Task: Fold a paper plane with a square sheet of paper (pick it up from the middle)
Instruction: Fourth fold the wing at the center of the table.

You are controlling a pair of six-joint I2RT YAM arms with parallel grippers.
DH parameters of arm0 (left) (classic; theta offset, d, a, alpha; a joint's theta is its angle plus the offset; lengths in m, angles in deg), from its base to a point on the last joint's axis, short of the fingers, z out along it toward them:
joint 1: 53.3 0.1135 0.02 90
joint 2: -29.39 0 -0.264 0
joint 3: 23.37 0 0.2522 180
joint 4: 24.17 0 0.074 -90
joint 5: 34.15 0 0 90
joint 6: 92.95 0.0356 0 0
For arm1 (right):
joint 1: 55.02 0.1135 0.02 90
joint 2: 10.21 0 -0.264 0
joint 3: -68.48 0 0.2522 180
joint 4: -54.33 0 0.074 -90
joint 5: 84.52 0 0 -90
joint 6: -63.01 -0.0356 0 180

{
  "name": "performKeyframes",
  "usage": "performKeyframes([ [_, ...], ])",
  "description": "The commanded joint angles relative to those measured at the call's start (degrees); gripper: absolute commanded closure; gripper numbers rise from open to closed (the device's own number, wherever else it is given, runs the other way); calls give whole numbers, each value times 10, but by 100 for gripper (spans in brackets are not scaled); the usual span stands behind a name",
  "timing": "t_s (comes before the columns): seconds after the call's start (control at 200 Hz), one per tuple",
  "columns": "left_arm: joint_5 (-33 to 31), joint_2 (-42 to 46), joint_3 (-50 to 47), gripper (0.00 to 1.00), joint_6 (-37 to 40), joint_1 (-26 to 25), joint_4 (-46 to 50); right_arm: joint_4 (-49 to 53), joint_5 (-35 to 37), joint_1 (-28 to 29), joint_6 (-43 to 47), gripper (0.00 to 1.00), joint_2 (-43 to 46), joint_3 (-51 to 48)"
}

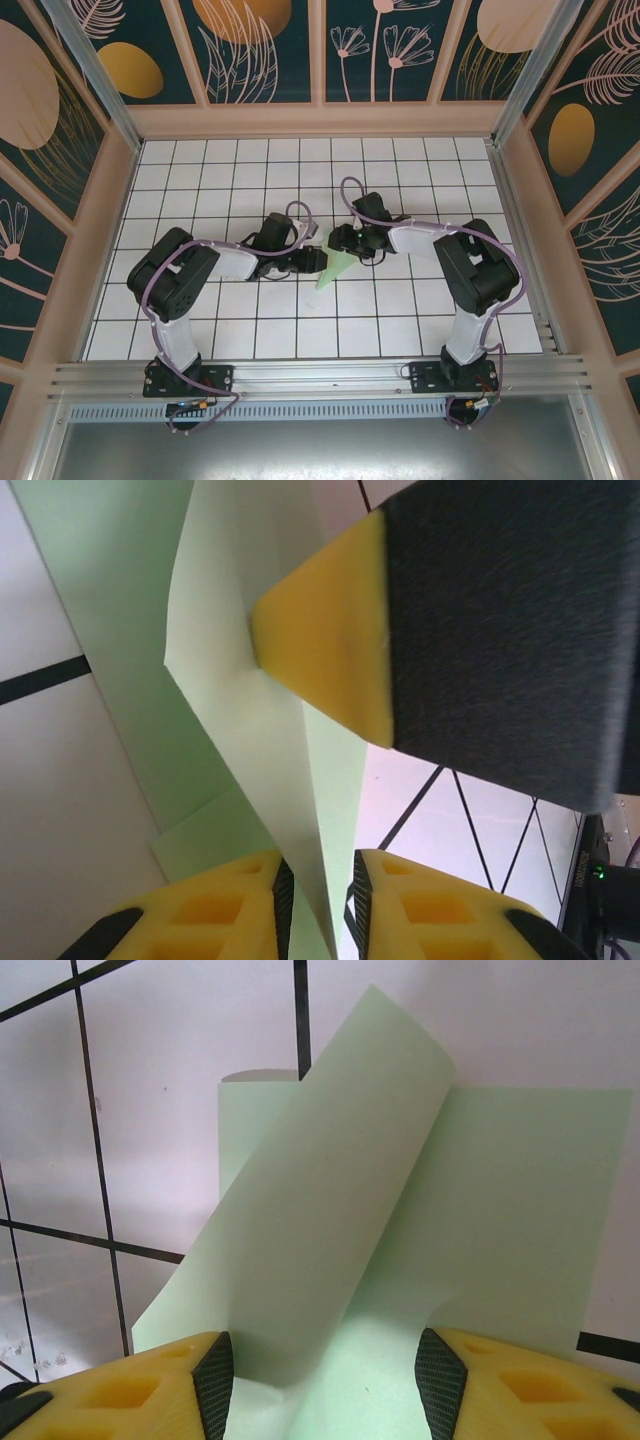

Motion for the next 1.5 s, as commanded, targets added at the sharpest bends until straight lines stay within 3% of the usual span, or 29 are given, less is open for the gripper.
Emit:
performKeyframes([
  [0.0,-3,27,-11,75,8,6,11,61,29,5,-9,44,-31,-9],
  [0.26,-71,72,-29,79,19,17,41,75,43,8,-15,44,-36,-5],
  [0.375,-44,91,-36,79,5,17,17,80,47,11,-16,44,-40,-3],
  [0.6,4,44,-33,68,-34,12,-18,84,49,14,-19,44,-43,1],
  [0.816,4,11,-19,66,-55,2,-11,85,50,15,-20,44,-45,2],
  [1.051,29,-10,-2,74,-59,-4,-29,85,50,16,-22,44,-45,1],
  [1.326,31,-37,17,75,-50,-4,-27,84,48,18,-21,45,-45,0],
  [1.496,32,-39,20,82,-35,-5,-26,85,48,17,-21,45,-46,1],
])
